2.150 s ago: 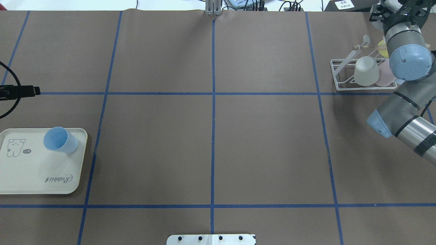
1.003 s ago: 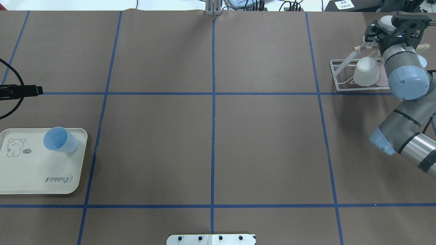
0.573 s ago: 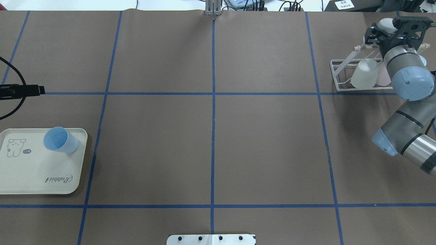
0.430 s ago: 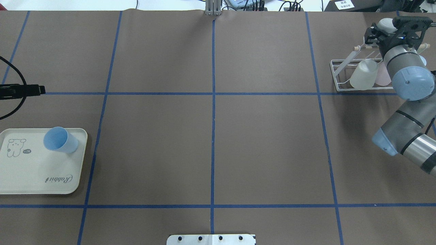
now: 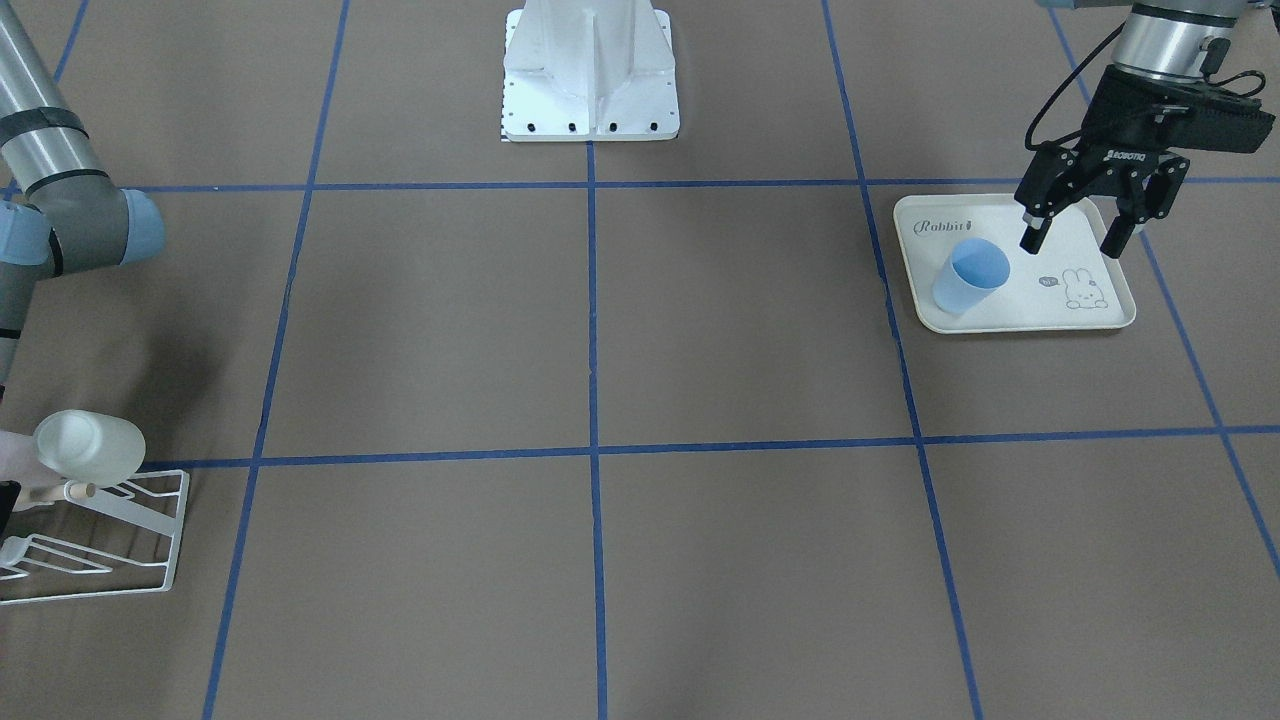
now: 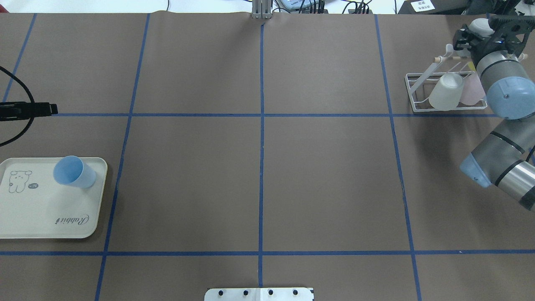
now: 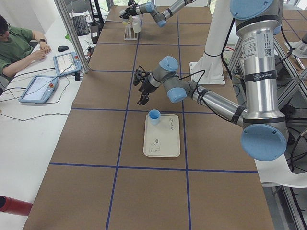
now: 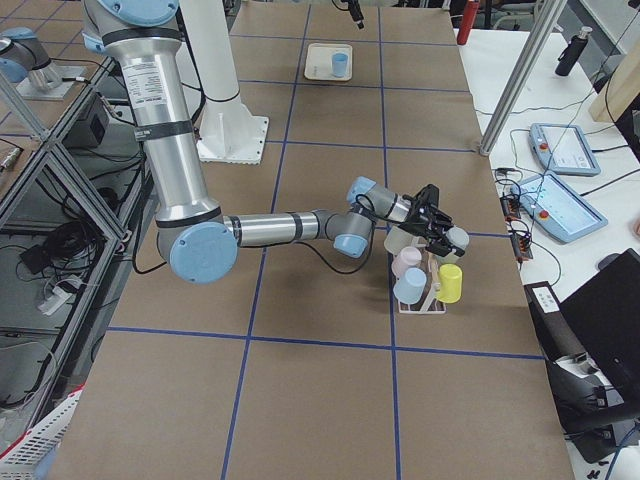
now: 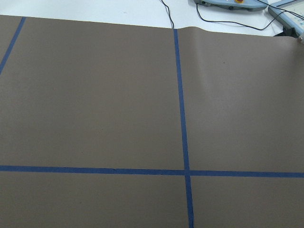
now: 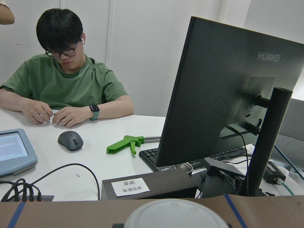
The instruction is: Transfer IKEA cup to right arm and place on rack
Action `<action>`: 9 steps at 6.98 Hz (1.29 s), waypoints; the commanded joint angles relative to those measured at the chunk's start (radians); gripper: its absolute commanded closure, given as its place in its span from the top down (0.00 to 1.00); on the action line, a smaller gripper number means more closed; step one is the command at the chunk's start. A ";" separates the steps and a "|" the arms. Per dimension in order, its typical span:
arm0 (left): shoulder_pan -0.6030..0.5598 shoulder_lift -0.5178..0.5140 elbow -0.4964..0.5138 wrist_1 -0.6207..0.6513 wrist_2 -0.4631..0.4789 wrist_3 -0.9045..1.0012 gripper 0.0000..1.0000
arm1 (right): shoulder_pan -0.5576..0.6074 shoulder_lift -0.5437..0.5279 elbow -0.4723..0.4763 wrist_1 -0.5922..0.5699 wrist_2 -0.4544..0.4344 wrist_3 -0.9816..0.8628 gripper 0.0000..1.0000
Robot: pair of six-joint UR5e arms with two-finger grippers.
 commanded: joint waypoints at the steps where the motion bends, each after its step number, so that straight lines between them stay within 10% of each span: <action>1: 0.001 -0.002 0.001 0.000 0.000 0.000 1.00 | 0.005 -0.001 -0.007 0.001 0.001 0.000 0.00; 2: 0.001 -0.004 0.002 -0.001 0.000 0.000 1.00 | 0.004 0.000 -0.007 -0.001 0.000 0.001 0.04; 3: 0.001 -0.004 0.001 0.000 0.000 0.000 1.00 | 0.004 0.002 -0.008 -0.002 -0.001 -0.002 0.81; 4: 0.001 -0.004 0.001 -0.001 0.000 0.000 1.00 | 0.004 0.002 -0.013 -0.001 -0.001 -0.003 1.00; 9: -0.046 -0.001 -0.002 0.035 -0.072 0.030 1.00 | 0.045 0.009 0.079 0.003 0.008 0.015 1.00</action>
